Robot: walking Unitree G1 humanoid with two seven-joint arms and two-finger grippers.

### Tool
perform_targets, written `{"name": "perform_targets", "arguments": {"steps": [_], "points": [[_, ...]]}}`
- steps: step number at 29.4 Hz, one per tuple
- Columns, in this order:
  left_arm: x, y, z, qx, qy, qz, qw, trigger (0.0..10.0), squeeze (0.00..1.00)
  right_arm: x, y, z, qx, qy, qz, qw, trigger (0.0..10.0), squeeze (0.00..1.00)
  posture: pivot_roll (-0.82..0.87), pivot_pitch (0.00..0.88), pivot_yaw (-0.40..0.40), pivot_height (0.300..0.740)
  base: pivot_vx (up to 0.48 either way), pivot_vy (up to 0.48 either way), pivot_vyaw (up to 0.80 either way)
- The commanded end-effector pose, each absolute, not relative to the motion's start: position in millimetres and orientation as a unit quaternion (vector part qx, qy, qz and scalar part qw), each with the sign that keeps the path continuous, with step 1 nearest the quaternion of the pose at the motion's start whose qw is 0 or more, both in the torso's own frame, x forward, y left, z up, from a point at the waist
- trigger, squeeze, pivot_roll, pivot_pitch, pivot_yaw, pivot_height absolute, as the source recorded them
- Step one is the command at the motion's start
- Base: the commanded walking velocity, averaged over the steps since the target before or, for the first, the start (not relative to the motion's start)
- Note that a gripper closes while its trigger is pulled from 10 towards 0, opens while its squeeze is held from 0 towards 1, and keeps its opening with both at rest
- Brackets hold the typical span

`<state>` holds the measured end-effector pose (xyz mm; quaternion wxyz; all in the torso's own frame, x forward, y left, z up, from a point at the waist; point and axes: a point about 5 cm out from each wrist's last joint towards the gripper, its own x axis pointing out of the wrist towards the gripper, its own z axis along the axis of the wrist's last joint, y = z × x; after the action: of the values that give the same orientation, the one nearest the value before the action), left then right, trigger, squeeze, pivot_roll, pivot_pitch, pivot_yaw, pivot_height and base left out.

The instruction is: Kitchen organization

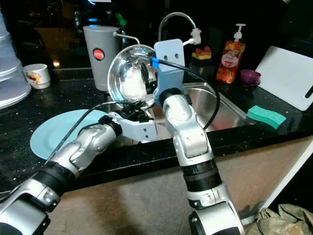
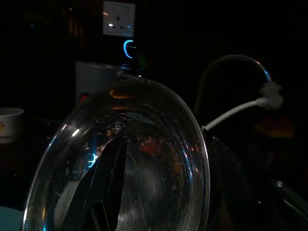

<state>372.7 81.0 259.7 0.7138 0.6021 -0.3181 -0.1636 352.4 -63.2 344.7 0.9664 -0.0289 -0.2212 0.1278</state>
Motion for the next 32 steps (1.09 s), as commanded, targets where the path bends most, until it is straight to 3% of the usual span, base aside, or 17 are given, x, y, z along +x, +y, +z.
{"name": "perform_targets", "arguments": {"steps": [1, 5, 6, 7, 8, 9, 22, 23, 24, 25, 29, 30, 31, 32], "points": [[370, 73, 264, 0.603, -0.342, -0.165, 0.702, 10.0, 0.0, 360, -67, 335, -0.042, -0.191, 0.111, 0.974, 10.0, 0.0, 0.04, 0.058, -0.073, 0.74, 0.0, 0.0, 0.0], [371, 71, 266, 0.599, -0.353, -0.156, 0.702, 10.0, 0.0, 369, -74, 330, -0.052, -0.171, 0.078, 0.981, 10.0, 0.0, 0.04, 0.058, -0.08, 0.74, 0.0, 0.0, 0.0], [371, 71, 267, 0.597, -0.358, -0.151, 0.702, 10.0, 0.0, 371, -76, 328, -0.053, -0.166, 0.069, 0.982, 8.5, 0.0, 0.05, 0.059, -0.087, 0.74, 0.0, 0.0, 0.0], [370, 72, 268, 0.595, -0.362, -0.144, 0.703, 10.0, 0.0, 373, -77, 326, -0.054, -0.16, 0.062, 0.984, 3.7, 0.0, 0.05, 0.059, -0.087, 0.74, 0.0, 0.0, 0.0], [370, 72, 269, 0.593, -0.366, -0.139, 0.703, 10.0, 0.0, 374, -78, 325, -0.054, -0.157, 0.058, 0.984, 3.7, 0.0, 0.05, 0.059, -0.092, 0.74, 0.0, 0.0, 0.0], [370, 73, 270, 0.592, -0.369, -0.132, 0.704, 10.0, 0.0, 375, -79, 323, -0.053, -0.153, 0.055, 0.985, 0.0, 0.0, 0.06, 0.06, -0.096, 0.74, 0.0, 0.0, 0.0], [373, 79, 258, 0.603, -0.353, -0.126, 0.705, 10.0, 0.0, 380, -78, 316, -0.011, -0.138, 0.061, 0.988, 0.0, 0.0, 0.07, 0.066, -0.109, 0.74, 0.0, 0.0, 0.0], [373, 80, 256, 0.604, -0.348, -0.129, 0.705, 10.0, 0.19, 380, -78, 315, -0.009, -0.136, 0.061, 0.989, 0.0, 0.0, 0.07, 0.066, -0.109, 0.74, 0.0, 0.0, 0.0], [373, 80, 256, 0.604, -0.348, -0.129, 0.705, 10.0, 0.19, 380, -78, 315, -0.009, -0.136, 0.061, 0.989, 0.0, 0.0, 0.07, 0.066, -0.109, 0.74, 0.0, 0.0, 0.0], [373, 80, 255, 0.6, -0.344, -0.132, 0.71, 10.0, 1.0, 381, -78, 313, -0.006, -0.133, 0.062, 0.989, 0.0, 0.0, 0.07, 0.064, -0.107, 0.74, 0.0, 0.0, 0.0], [372, 81, 255, 0.586, -0.342, -0.133, 0.722, 10.0, 1.0, 382, -78, 308, 0.001, -0.125, 0.061, 0.99, 0.0, 0.0, 0.08, 0.064, -0.101, 0.74, 0.0, 0.0, 0.0], [371, 80, 256, 0.577, -0.346, -0.136, 0.727, 10.0, 0.54, 382, -79, 306, 0.005, -0.12, 0.058, 0.991, 0.0, 0.0, 0.08, 0.064, -0.101, 0.74, 0.0, 0.0, 0.0], [366, 77, 261, 0.553, -0.362, -0.136, 0.738, 10.0, 0.0, 384, -81, 303, 0.012, -0.116, 0.055, 0.992, 0.0, 0.0, 0.09, 0.067, -0.099, 0.74, 0.0, 0.0, 0.0], [366, 77, 261, 0.553, -0.362, -0.136, 0.738, 10.0, 0.0, 384, -81, 303, 0.012, -0.116, 0.055, 0.992, 0.0, 0.0, 0.09, 0.067, -0.099, 0.74, 0.0, 0.0, 0.0]]}}
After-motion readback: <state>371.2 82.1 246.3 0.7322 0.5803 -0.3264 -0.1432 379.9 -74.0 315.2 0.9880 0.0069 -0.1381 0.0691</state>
